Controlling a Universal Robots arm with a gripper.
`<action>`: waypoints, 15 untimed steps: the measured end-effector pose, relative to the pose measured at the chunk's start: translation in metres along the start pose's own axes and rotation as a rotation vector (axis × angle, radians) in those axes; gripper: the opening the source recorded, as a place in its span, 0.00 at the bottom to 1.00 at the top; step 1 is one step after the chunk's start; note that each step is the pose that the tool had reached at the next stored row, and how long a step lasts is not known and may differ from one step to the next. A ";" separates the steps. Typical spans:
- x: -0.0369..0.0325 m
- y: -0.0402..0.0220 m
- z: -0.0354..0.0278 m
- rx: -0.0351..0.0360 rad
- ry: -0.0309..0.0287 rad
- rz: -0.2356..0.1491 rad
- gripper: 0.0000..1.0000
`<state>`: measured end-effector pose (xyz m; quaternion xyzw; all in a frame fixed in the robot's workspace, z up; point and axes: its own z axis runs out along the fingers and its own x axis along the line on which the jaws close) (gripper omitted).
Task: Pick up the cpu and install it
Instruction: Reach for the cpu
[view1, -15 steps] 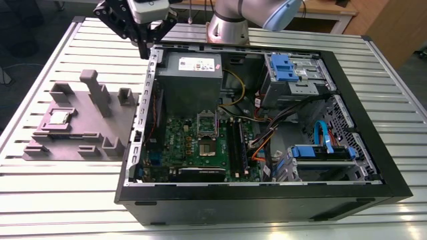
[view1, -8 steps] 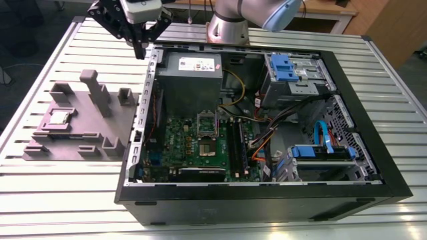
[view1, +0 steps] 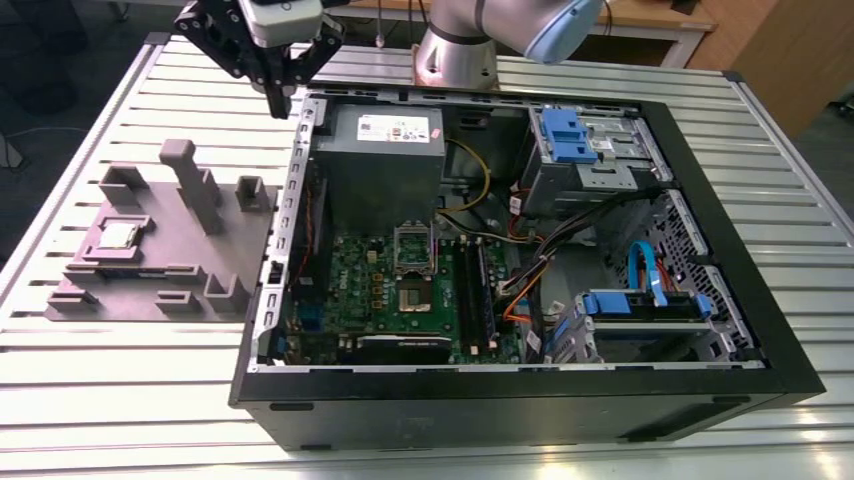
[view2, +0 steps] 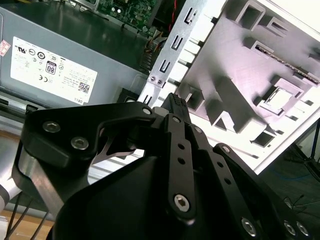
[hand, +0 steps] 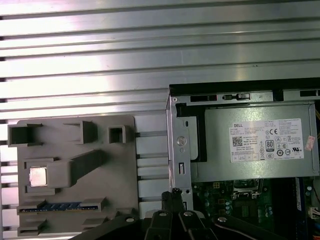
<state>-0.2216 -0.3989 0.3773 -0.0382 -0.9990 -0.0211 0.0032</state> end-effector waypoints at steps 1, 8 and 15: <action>0.0005 -0.0001 0.0000 0.0000 0.0000 0.000 0.10; 0.0116 -0.0008 0.0004 0.0000 0.0000 0.000 0.10; 0.0292 -0.0007 0.0009 0.0000 0.0000 0.000 0.10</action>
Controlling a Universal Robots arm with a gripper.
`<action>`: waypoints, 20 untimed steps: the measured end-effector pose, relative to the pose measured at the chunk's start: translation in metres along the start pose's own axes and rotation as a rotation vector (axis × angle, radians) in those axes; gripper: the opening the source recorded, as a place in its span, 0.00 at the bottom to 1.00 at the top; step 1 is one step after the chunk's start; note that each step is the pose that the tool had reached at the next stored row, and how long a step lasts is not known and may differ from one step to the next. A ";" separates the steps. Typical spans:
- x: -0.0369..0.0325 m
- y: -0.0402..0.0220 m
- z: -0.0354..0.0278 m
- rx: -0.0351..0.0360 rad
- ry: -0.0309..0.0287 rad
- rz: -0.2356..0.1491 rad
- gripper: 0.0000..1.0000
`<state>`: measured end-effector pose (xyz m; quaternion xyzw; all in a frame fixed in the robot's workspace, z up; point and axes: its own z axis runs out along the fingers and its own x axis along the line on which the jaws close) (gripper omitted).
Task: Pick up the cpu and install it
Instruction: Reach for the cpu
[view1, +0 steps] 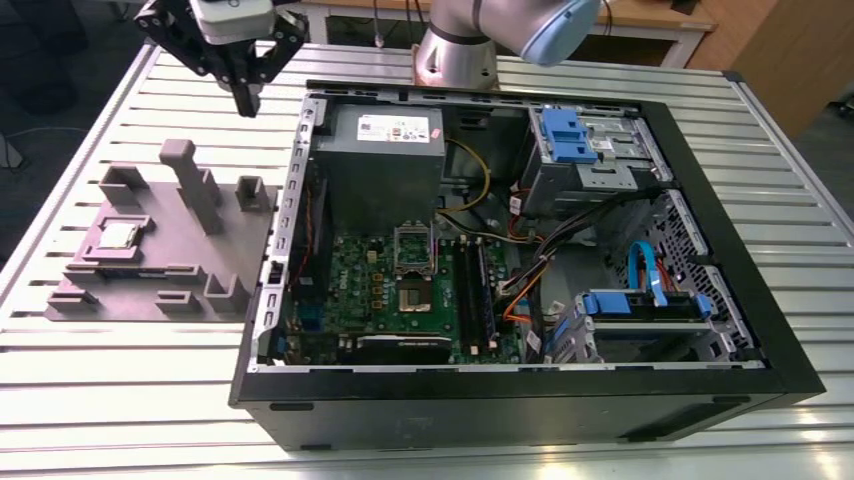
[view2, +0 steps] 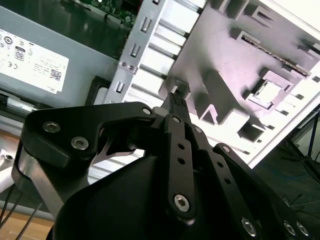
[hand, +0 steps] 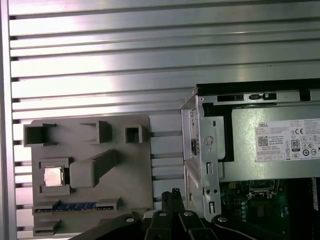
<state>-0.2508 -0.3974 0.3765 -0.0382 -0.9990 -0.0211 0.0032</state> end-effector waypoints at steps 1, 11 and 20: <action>0.0034 0.0000 0.0001 0.0000 0.0000 0.000 0.10; 0.0364 -0.0013 0.0014 0.0000 -0.0001 0.000 0.10; 0.0649 -0.0035 0.0028 -0.0001 -0.0001 -0.001 0.10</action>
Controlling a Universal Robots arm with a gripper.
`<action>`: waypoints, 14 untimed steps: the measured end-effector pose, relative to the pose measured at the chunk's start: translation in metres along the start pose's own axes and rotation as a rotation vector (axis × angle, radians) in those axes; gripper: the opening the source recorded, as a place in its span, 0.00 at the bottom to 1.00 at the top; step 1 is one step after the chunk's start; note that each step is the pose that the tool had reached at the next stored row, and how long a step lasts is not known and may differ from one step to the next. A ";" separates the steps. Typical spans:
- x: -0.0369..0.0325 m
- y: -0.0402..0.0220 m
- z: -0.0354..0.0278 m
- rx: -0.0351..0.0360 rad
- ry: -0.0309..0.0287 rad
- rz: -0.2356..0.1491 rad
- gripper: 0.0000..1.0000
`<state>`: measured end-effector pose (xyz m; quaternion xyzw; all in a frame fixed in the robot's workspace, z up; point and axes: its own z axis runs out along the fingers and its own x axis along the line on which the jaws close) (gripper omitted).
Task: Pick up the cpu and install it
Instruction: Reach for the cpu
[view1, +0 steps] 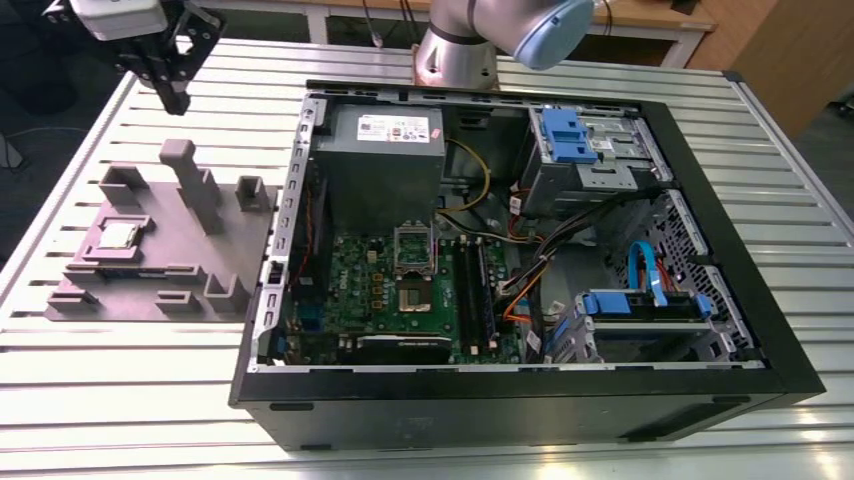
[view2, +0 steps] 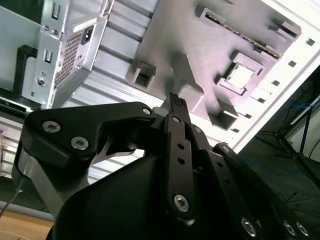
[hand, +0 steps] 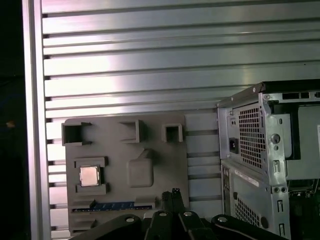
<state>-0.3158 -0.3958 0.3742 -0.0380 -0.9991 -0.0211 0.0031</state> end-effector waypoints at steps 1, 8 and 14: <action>0.0024 -0.0002 0.0001 0.0001 0.0001 -0.002 0.10; 0.0178 -0.0014 0.0015 0.0002 0.0010 -0.024 0.10; 0.0350 -0.0025 0.0022 0.0002 0.0012 -0.028 0.10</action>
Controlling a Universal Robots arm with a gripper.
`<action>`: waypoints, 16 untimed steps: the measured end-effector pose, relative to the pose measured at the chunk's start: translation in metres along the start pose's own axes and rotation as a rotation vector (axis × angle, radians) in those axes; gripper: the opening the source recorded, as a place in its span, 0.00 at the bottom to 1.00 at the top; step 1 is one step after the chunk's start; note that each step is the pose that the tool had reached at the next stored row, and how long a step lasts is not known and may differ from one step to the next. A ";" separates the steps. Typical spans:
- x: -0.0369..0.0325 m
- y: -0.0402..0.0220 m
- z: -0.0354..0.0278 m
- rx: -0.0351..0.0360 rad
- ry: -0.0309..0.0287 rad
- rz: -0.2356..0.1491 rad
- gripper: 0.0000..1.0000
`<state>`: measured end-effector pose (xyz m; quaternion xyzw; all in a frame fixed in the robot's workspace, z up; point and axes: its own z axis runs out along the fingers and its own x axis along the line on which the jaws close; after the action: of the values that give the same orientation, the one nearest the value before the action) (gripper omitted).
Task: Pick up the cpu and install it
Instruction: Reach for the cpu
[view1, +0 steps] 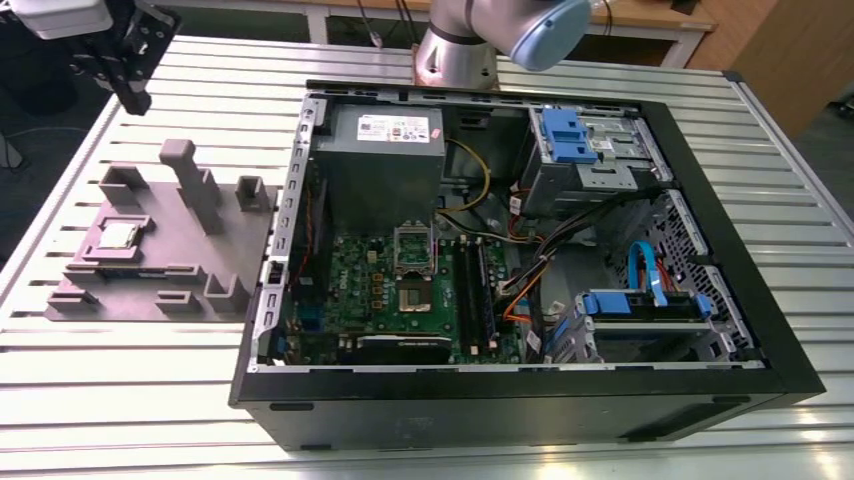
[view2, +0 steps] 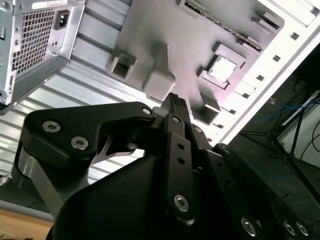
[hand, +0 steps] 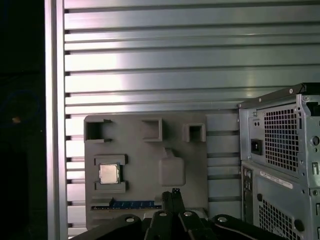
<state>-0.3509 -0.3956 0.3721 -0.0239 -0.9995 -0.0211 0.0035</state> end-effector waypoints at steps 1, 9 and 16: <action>0.0023 -0.0001 0.0000 0.0001 0.0001 -0.001 0.10; 0.0184 -0.0004 0.0006 0.0001 0.0002 -0.003 0.10; 0.0348 -0.0012 0.0015 0.0001 0.0003 -0.006 0.10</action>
<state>-0.3858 -0.3951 0.3709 -0.0209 -0.9996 -0.0210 0.0035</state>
